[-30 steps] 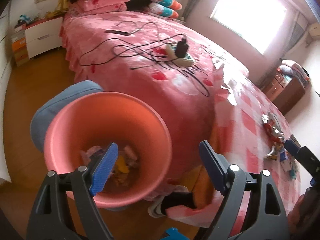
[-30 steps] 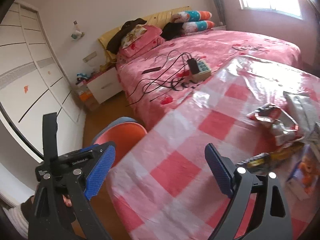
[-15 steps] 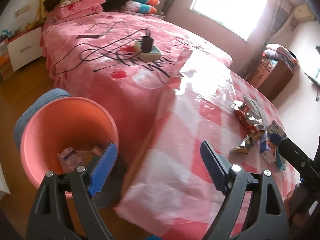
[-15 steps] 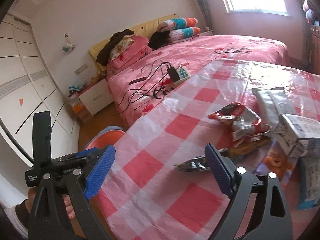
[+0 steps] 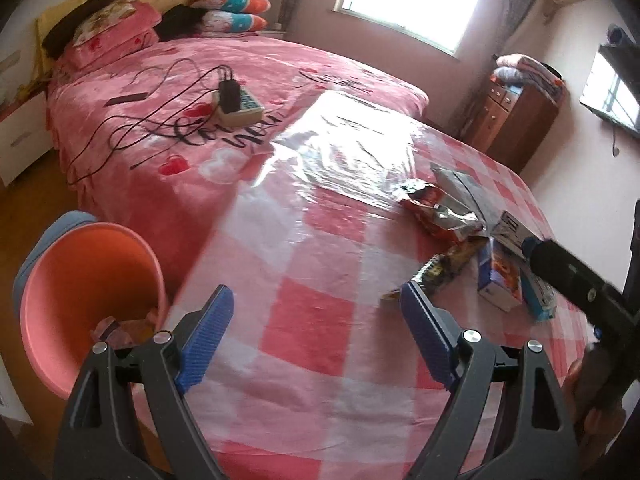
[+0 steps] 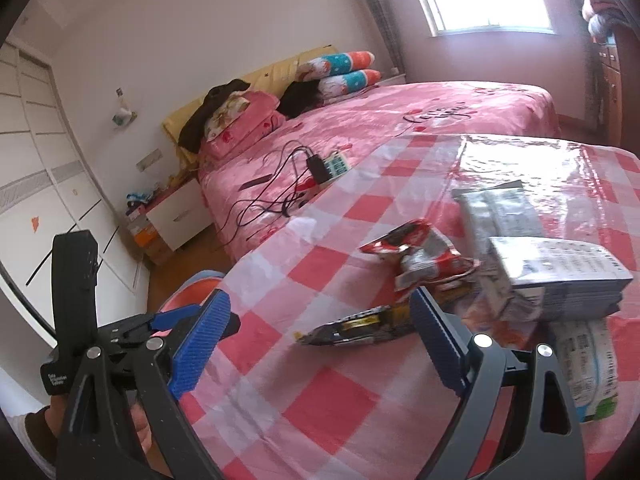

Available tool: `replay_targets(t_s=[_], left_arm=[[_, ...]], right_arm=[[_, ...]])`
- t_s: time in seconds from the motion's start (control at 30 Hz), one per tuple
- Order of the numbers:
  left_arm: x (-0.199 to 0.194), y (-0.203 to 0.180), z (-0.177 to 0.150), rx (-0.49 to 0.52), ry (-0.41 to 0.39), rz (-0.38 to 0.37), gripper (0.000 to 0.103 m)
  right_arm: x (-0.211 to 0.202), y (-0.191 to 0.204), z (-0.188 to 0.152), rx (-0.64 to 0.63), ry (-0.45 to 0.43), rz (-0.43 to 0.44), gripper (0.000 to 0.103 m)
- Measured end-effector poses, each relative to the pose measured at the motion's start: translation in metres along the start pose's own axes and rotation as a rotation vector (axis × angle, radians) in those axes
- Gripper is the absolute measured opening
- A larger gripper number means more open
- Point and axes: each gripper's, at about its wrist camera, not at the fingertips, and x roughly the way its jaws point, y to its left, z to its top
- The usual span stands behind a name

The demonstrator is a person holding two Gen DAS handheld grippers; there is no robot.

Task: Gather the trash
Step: 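Grasp the white milk carton with the right tool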

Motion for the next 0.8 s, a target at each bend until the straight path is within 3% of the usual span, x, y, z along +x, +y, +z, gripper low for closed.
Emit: replay_targets(t_s=[0.53,0.8], left_arm=[[0.010,-0.085,0.005,0.170,0.025,-0.064,0.086],[0.014,-0.139,0.018,0.229,0.021,-0.200,0.086]], right_arm=[[-0.060,-0.103,0.014,0.207,-0.141,-0.122,0.090],[-0.083,-0.170,0.011,0.370,-0.177,-0.198,0.090]])
